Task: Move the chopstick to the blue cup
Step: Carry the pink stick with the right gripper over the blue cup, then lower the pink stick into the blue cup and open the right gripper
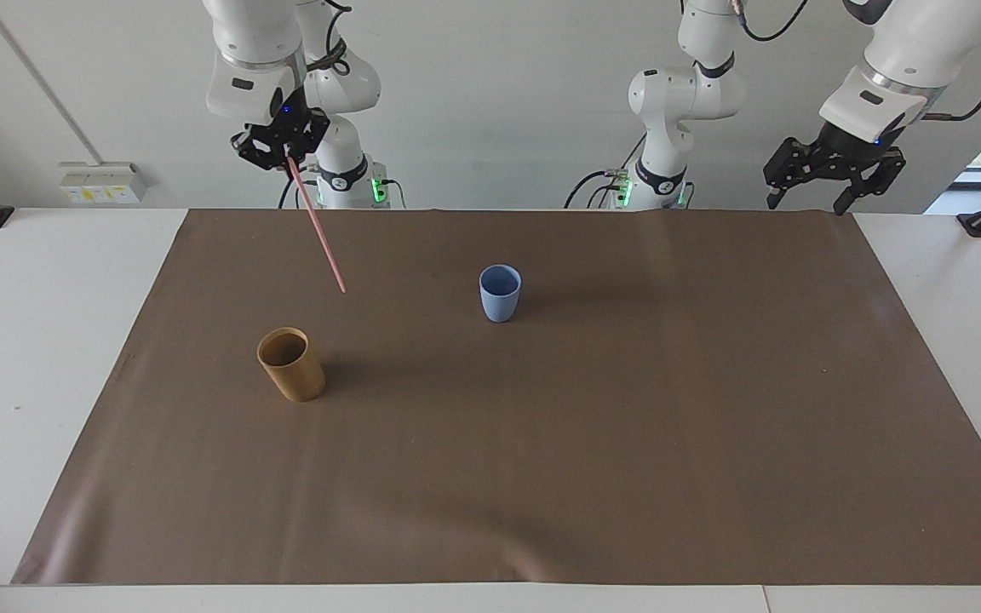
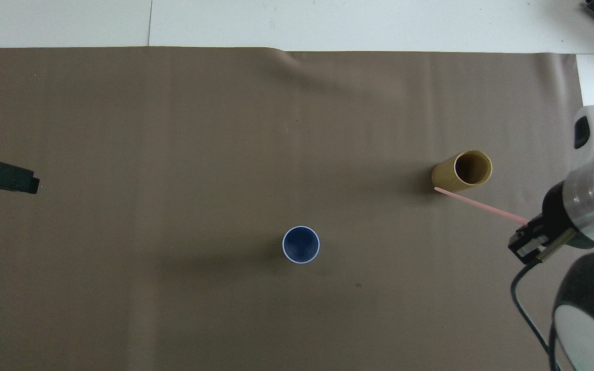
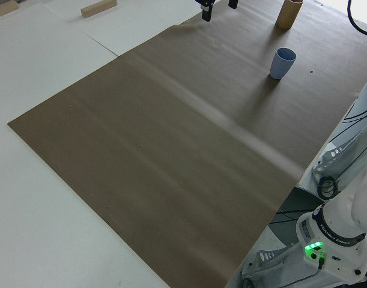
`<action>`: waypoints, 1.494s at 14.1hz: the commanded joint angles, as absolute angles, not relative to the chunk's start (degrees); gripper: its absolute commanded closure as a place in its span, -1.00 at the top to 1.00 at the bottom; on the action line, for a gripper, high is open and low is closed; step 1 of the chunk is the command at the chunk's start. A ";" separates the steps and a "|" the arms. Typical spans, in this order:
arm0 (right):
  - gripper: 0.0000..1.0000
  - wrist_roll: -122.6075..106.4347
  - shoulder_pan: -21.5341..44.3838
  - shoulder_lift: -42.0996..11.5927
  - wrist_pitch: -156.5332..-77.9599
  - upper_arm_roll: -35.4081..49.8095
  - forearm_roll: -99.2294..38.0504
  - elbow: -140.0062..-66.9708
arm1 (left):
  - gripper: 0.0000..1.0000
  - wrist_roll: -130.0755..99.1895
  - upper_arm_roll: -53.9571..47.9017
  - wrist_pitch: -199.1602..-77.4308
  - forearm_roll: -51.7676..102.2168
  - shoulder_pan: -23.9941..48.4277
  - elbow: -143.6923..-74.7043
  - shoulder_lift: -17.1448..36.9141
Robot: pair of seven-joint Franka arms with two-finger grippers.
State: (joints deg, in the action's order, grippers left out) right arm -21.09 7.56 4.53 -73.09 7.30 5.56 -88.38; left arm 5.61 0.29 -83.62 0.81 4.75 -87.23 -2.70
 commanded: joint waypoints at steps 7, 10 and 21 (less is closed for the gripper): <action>-1.00 -2.30 15.20 4.66 -72.60 8.35 -6.76 -89.65 | 1.00 5.89 -0.09 -84.02 0.09 4.04 -88.24 -3.78; -1.00 4.89 20.99 2.65 -73.56 8.35 -7.73 -90.26 | 1.00 5.89 -0.09 -84.02 0.09 4.04 -88.24 -3.78; -1.00 17.49 29.18 -1.40 -83.32 8.53 -11.43 -95.54 | 1.00 5.89 -0.09 -84.02 0.09 4.04 -88.24 -3.78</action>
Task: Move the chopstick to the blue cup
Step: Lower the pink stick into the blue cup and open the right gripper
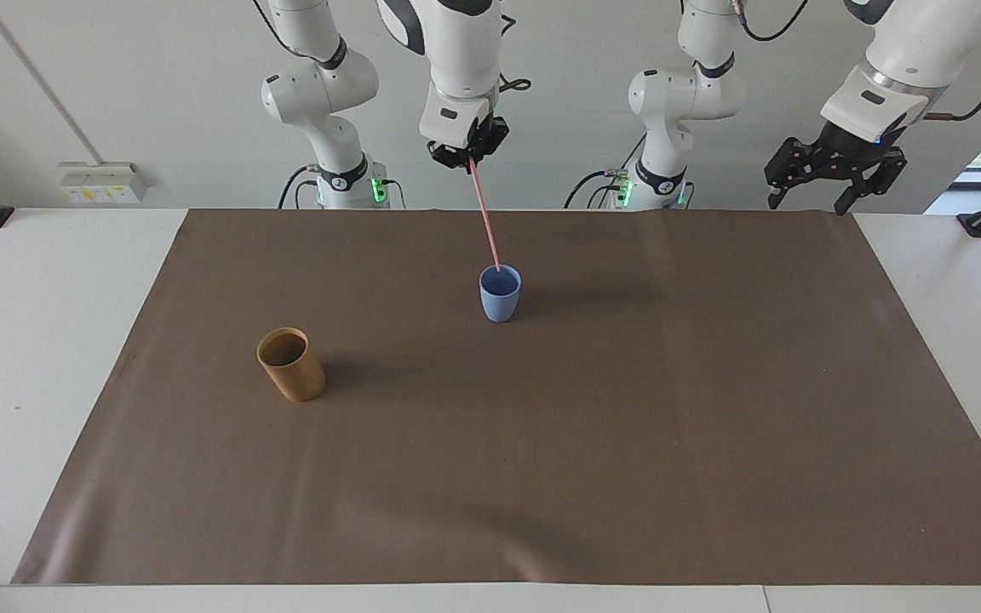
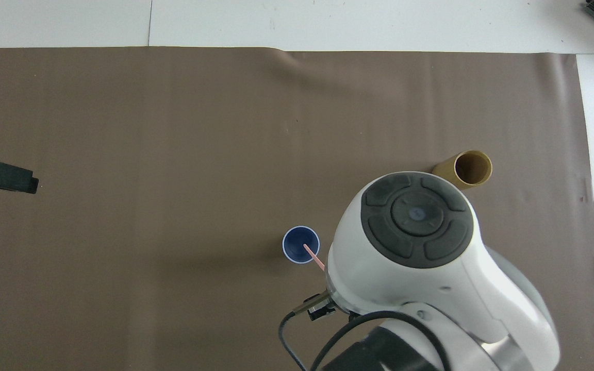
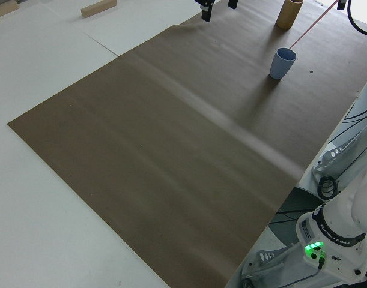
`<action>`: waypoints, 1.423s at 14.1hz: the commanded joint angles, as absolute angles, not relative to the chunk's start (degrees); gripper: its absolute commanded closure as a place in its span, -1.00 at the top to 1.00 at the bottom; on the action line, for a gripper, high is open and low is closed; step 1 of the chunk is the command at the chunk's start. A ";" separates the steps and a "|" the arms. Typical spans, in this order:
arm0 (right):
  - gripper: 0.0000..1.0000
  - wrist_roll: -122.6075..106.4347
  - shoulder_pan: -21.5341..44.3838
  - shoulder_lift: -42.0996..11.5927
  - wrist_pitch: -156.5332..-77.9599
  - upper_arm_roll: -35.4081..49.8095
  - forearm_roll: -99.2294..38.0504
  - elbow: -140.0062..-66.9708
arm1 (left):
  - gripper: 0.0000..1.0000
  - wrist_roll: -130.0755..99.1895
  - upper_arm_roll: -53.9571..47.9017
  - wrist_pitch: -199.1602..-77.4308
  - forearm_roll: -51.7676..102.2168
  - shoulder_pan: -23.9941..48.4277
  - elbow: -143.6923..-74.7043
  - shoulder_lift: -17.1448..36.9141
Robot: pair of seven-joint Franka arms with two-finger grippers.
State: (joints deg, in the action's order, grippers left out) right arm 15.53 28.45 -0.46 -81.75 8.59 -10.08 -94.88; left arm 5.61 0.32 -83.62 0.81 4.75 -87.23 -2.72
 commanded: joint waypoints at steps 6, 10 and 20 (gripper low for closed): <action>-1.00 15.56 28.21 -0.79 -88.50 8.53 -10.81 -101.95 | 1.00 5.98 -0.09 -83.94 0.09 4.04 -88.33 -3.78; -0.81 15.47 27.69 -0.88 -89.91 8.53 -10.90 -103.18 | 1.00 5.89 0.09 -83.94 0.09 4.04 -88.24 -3.78; 1.00 15.73 27.69 -0.88 -91.23 8.35 -10.37 -102.83 | 1.00 5.89 -0.09 -83.94 0.09 4.04 -88.24 -3.78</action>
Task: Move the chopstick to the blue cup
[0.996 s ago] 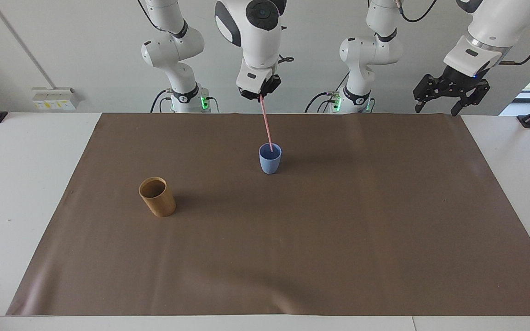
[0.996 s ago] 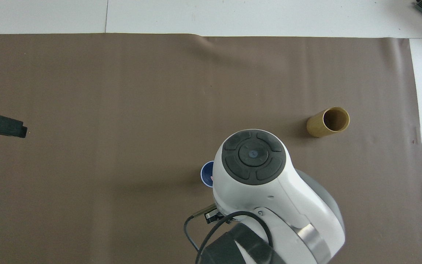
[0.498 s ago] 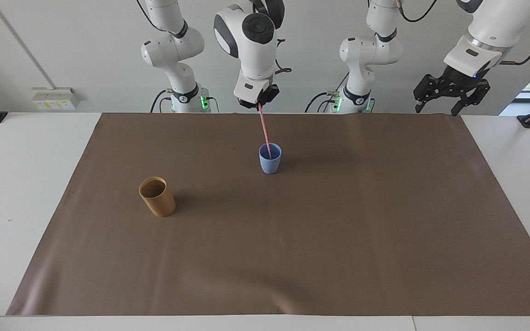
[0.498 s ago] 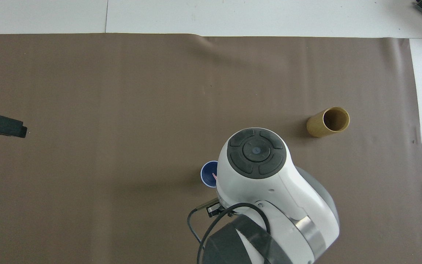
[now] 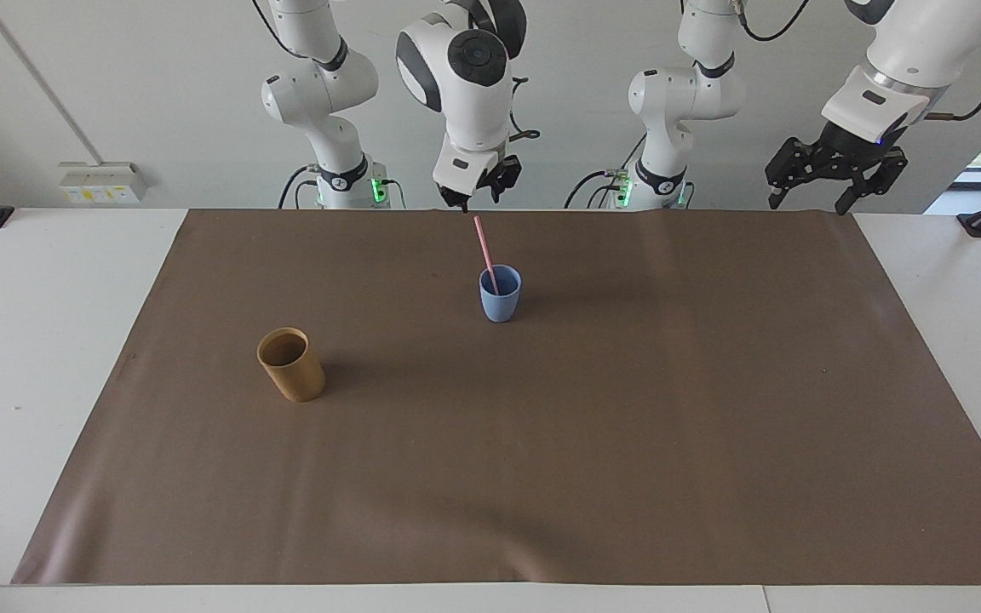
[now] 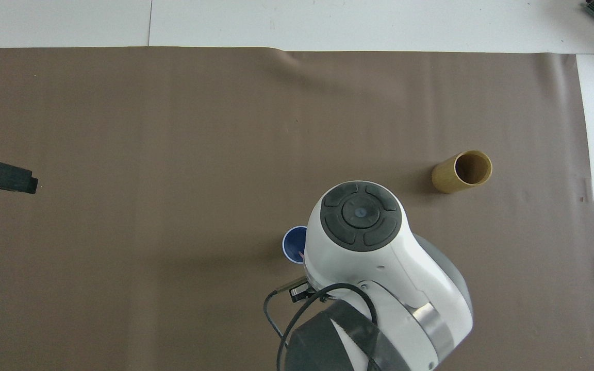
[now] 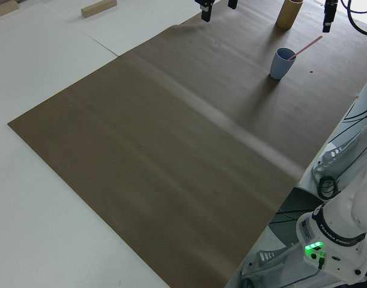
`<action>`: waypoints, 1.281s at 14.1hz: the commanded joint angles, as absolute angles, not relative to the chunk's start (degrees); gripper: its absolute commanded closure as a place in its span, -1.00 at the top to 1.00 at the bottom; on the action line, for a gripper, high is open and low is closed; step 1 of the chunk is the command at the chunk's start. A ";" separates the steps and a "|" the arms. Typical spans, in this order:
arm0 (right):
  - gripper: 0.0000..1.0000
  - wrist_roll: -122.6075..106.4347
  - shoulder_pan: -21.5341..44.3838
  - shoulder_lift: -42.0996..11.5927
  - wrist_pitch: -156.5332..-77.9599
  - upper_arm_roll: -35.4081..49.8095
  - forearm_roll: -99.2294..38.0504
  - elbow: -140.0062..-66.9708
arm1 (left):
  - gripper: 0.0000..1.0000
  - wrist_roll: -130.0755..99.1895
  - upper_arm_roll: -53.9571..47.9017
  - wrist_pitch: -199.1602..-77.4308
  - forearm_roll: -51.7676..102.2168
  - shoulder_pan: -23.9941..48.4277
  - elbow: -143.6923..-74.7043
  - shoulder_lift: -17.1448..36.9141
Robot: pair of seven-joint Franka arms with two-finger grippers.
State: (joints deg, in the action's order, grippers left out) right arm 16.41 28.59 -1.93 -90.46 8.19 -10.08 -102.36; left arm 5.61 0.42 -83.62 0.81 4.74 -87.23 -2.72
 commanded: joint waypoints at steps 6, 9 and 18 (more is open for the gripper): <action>1.00 16.70 22.87 1.93 -91.84 7.73 -6.60 -98.80 | 1.00 5.89 -0.09 -84.20 0.09 4.13 -88.33 -3.78; 1.00 16.70 18.03 2.46 -91.93 7.65 -3.27 -94.94 | 1.00 5.89 -0.09 -84.11 0.17 4.31 -88.33 -3.87; 1.00 19.42 7.75 2.46 -91.14 7.47 0.18 -85.96 | 1.00 7.38 0.09 -85.08 -0.17 4.04 -88.33 -3.69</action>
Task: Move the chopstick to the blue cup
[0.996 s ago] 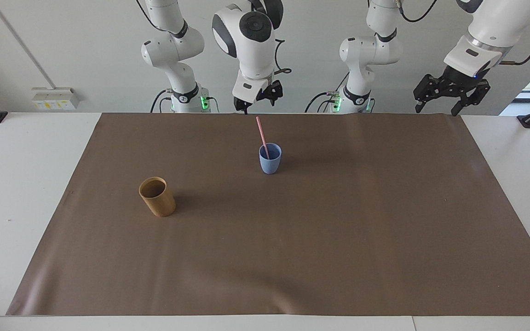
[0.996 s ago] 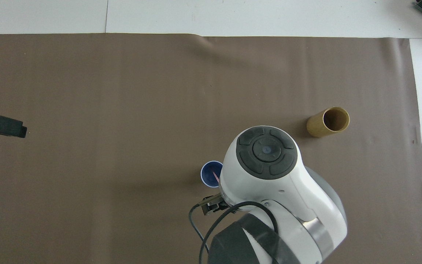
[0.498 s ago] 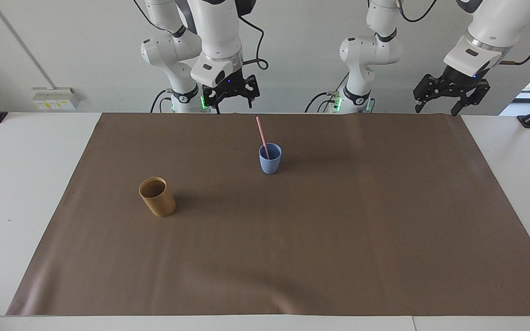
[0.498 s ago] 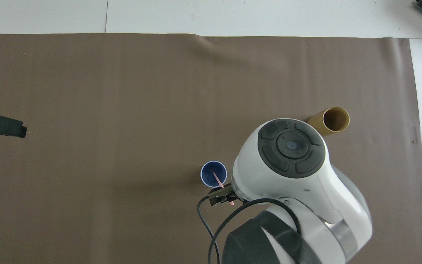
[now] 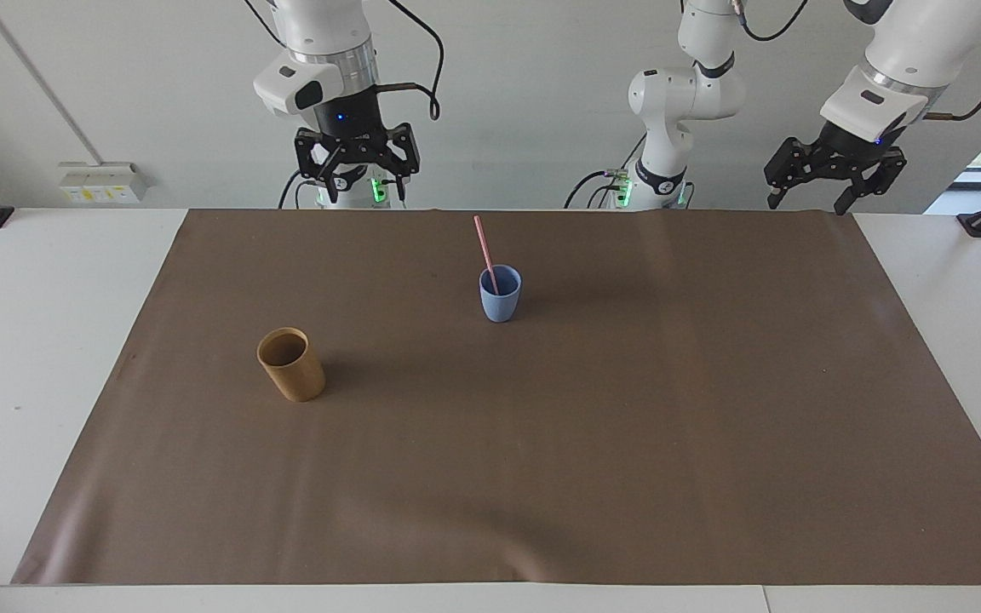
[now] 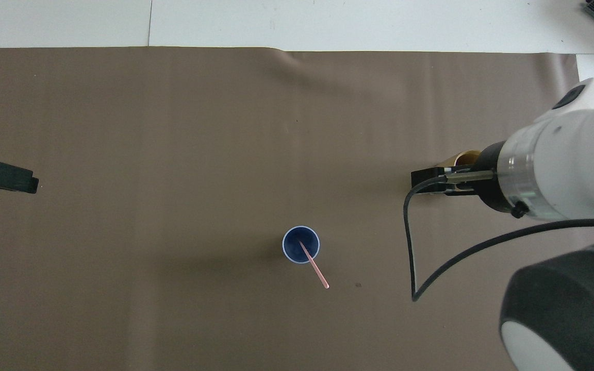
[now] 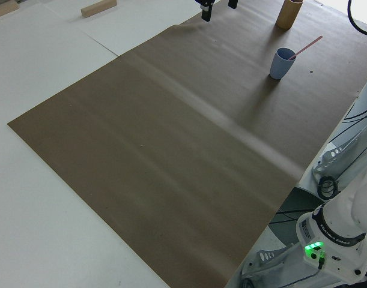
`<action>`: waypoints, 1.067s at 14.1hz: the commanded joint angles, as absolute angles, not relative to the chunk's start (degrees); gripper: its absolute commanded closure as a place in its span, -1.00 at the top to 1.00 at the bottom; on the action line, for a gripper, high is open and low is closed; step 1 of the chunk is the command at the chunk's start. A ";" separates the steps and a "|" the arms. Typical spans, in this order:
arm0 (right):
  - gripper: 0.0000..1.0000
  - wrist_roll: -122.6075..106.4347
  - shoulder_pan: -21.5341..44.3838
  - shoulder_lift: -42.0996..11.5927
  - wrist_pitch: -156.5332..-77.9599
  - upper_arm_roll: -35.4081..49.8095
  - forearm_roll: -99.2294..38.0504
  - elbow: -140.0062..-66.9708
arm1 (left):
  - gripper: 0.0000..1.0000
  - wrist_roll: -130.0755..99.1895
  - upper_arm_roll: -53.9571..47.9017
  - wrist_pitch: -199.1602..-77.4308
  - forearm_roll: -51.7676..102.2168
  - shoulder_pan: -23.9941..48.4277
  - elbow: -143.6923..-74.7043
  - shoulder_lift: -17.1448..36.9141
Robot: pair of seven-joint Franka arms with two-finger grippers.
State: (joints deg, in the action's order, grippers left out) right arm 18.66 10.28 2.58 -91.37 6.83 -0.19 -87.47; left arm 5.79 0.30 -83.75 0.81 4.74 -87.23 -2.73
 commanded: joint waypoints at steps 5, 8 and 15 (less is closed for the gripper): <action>1.00 18.90 2.38 4.13 -89.22 5.81 -0.70 -85.87 | 1.00 8.61 0.09 -85.08 -0.26 3.96 -88.42 -3.69; 1.00 11.20 0.88 6.15 -85.88 3.26 -0.09 -88.06 | 1.00 8.09 0.18 -84.46 -0.53 3.87 -88.59 -3.78; 1.00 8.79 -1.75 3.78 -86.05 2.90 1.23 -90.09 | 1.00 8.09 0.18 -84.46 -1.23 3.87 -88.86 -4.04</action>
